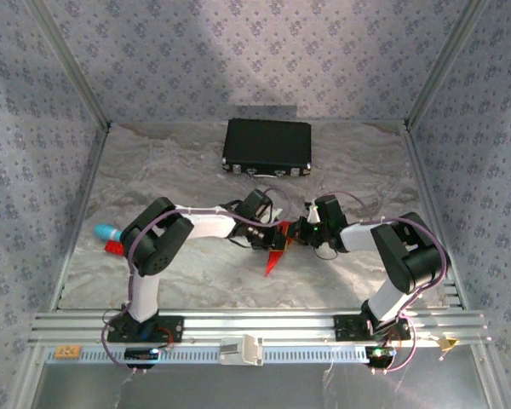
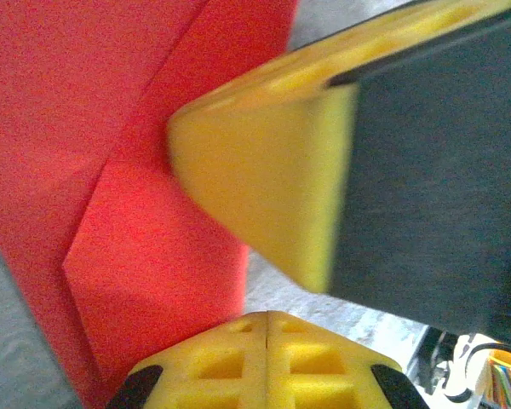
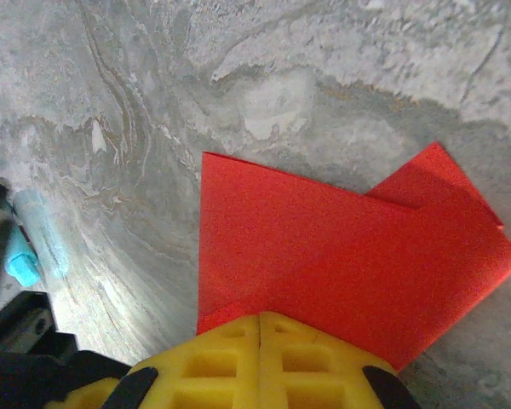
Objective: Fold a paper plane with a square sheet of paper (pick it up from the middle)
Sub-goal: Fold the wing for the fifth time at the center of the table.
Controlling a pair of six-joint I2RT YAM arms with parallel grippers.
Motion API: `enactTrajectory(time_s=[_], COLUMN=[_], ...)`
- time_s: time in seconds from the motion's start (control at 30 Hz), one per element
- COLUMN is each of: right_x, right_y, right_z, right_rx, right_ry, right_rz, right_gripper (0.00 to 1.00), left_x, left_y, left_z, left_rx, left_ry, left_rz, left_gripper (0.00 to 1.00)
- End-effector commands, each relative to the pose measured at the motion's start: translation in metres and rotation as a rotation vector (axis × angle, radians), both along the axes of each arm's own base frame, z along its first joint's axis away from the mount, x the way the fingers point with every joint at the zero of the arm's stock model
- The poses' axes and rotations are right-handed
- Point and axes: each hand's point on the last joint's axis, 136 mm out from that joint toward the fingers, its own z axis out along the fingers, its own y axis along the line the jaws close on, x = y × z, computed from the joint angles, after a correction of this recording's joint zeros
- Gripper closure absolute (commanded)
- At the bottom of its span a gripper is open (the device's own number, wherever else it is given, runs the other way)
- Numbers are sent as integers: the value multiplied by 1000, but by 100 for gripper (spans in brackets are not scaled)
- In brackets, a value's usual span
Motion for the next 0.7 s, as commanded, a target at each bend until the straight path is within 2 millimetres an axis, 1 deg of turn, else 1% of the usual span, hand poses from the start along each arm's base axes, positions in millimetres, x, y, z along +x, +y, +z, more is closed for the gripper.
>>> enactTrajectory(time_s=[0.0, 0.13, 0.23, 0.57, 0.63, 0.67], right_x=[-19, -20, -20, -20, -19, -19], right_y=[-26, -28, -30, -32, -31, -31], right_z=[-39, -41, -43, -43, -43, -43], right_rx=[-129, -134, -142, -149, -148, -147], right_ry=[115, 123, 125, 130, 129, 129], right_rz=[-67, -73, -80, -86, -83, -82], right_gripper=[99, 99, 99, 99, 99, 99], left_x=[-18, -30, -38, -57, -57, -54], left_y=[11, 29, 39, 60, 61, 59], left_z=[-19, -27, -30, -18, -11, -4], left_rx=[80, 132, 148, 204, 192, 175], left_ry=[26, 22, 21, -33, -55, -70], left_rz=[-47, -55, -61, -107, -94, -81], left_gripper=[99, 99, 99, 99, 99, 99])
